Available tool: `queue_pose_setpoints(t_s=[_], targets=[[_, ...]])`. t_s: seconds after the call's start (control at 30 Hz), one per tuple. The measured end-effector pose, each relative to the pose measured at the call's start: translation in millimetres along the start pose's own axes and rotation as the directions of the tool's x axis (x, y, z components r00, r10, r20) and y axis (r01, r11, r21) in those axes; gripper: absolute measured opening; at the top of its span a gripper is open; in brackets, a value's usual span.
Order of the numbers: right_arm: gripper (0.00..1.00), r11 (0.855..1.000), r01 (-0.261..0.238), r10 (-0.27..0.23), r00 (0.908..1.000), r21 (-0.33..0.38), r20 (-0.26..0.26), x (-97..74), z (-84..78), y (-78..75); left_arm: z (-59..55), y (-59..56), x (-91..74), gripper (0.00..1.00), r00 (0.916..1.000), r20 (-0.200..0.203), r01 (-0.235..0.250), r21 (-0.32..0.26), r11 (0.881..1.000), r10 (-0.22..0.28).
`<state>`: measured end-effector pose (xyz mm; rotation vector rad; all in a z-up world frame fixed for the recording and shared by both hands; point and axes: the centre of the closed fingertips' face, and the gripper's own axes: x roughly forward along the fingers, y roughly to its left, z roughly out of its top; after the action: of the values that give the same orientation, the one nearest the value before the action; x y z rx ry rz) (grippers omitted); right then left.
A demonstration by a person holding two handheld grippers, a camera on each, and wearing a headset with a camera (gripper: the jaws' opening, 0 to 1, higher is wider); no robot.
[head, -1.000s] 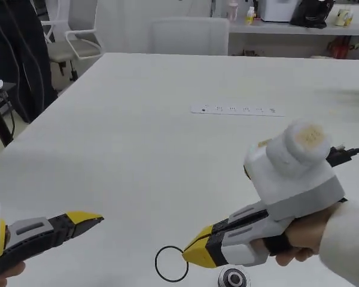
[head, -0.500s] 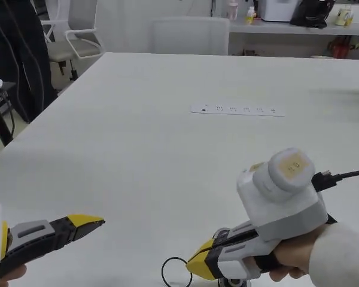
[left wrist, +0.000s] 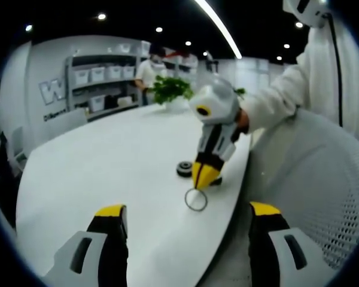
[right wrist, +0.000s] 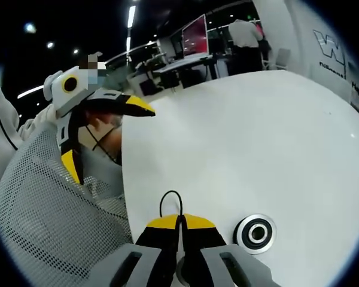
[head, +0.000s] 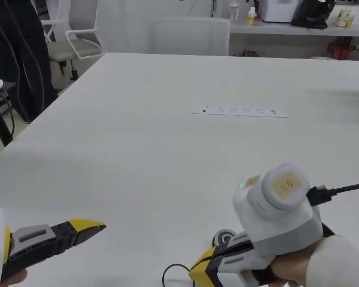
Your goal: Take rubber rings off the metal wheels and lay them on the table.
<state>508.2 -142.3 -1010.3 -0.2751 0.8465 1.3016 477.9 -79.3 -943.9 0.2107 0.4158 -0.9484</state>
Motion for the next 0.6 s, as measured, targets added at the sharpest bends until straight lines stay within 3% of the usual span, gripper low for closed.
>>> queue_pose_setpoints(t_s=[0.6], targets=[[0.00, 0.998, 0.027, -0.028, 0.9994, -0.051, -0.021, 5.7, -8.0, -3.8, 0.4, -0.1, -1.6, 0.82, 1.0000, 0.001, -0.006, 0.002, 1.000, 0.006]])
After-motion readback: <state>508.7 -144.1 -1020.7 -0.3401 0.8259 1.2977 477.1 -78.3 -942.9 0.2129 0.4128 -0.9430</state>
